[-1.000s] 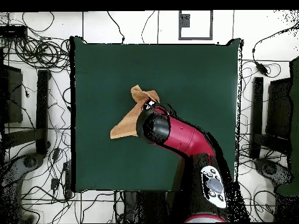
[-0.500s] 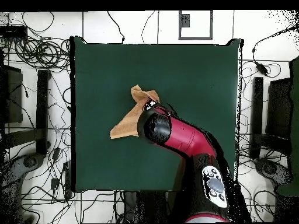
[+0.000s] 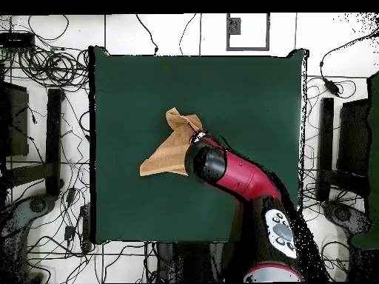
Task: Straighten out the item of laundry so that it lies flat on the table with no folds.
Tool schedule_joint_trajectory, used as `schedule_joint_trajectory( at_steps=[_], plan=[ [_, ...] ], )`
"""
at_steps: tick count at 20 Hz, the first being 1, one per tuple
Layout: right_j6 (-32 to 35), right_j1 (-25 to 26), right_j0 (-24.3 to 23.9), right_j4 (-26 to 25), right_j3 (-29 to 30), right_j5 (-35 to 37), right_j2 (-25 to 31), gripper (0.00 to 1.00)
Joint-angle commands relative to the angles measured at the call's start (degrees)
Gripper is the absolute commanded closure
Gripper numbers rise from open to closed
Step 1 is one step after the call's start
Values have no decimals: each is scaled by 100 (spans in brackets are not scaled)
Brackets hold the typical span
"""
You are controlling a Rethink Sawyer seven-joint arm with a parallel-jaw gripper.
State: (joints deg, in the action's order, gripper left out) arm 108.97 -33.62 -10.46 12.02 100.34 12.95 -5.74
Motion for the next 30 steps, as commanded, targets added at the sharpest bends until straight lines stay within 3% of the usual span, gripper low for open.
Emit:
schedule_joint_trajectory(
  at_steps=[1, 13, 30],
  plan=[
    [713, 337, 16, -287, 535, -124, 236, 0],
    [705, 471, -10, -482, 537, -308, 326, 0],
    [351, 310, -874, -1244, 884, -416, 823, 0]
  ],
)
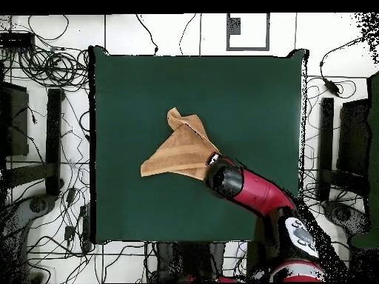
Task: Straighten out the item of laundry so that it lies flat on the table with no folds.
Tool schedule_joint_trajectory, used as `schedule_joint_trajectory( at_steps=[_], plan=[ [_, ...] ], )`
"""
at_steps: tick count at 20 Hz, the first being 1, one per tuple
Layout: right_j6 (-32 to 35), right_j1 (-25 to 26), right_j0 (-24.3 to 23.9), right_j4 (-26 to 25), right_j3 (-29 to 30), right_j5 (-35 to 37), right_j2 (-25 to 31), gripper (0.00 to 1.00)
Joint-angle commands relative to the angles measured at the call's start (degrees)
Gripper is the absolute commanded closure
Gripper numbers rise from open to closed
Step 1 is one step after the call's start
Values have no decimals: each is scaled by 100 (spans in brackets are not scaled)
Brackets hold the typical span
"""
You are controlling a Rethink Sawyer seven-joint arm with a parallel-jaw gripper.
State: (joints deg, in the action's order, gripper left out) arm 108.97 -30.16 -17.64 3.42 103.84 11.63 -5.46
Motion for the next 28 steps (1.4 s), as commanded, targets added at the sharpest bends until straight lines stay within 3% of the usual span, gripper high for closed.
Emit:
schedule_joint_trajectory(
  at_steps=[1, 23, 28],
  plan=[
    [385, -45, -154, -411, 540, -291, 787, 0],
    [680, -117, 147, -404, 378, -206, 642, 0],
    [762, -177, 101, -222, 363, -123, 908, 0]
  ],
)
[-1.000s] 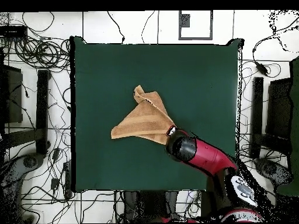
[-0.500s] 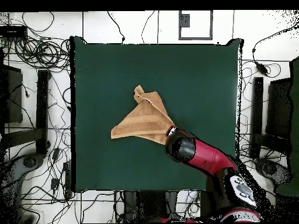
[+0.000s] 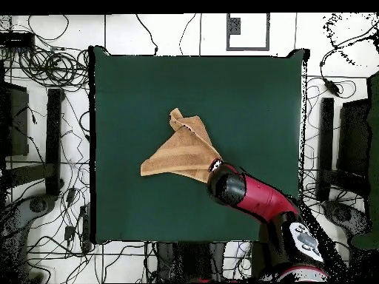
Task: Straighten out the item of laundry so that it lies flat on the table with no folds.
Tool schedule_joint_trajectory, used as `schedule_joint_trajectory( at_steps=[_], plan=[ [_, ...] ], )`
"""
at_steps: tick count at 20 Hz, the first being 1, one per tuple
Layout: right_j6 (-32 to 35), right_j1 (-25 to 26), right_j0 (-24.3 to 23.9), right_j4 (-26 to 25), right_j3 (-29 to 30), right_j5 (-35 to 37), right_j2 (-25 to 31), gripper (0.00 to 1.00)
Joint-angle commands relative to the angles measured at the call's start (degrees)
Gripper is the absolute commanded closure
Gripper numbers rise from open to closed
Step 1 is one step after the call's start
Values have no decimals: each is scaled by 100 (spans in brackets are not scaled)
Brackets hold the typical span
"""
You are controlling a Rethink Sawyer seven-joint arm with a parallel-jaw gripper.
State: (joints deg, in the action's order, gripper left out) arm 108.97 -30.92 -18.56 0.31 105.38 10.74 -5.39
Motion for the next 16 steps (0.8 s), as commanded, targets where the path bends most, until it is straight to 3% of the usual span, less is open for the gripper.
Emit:
schedule_joint_trajectory(
  at_steps=[1, 16],
  plan=[
    [771, -84, 181, 80, 212, -103, 931, 0],
    [854, 123, 158, 34, 177, -368, 1008, 0]
  ],
)
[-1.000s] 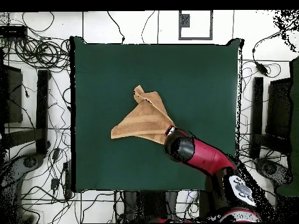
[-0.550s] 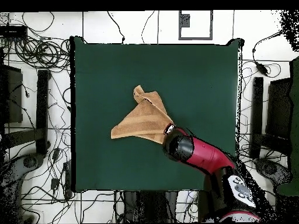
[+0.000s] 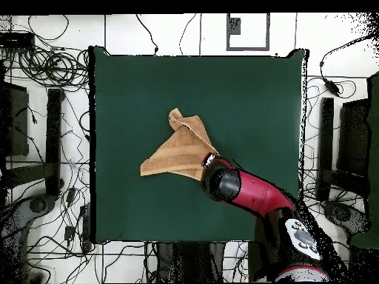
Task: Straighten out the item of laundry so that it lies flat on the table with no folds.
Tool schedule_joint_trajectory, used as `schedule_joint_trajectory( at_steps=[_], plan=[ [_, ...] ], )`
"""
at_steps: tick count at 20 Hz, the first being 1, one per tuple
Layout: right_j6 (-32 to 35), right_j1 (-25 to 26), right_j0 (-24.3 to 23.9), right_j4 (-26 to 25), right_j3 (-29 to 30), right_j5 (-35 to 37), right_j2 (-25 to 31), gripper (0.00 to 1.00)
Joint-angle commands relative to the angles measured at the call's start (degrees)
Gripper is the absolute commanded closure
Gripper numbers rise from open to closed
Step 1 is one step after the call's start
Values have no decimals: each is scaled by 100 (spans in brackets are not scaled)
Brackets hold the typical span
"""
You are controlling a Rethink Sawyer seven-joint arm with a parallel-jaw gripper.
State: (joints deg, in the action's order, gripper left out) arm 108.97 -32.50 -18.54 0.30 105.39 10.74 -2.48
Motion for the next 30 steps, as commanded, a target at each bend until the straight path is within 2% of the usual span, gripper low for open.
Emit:
schedule_joint_trajectory(
  at_steps=[1, 7, 18, 30],
  plan=[
    [858, 309, 131, 36, 189, -392, 747, 0],
    [790, 469, 86, -50, 156, -527, 769, 0],
    [789, 775, 278, -36, 13, -535, 497, 0],
    [743, 767, 366, -82, -49, -628, 398, 0]
  ],
)
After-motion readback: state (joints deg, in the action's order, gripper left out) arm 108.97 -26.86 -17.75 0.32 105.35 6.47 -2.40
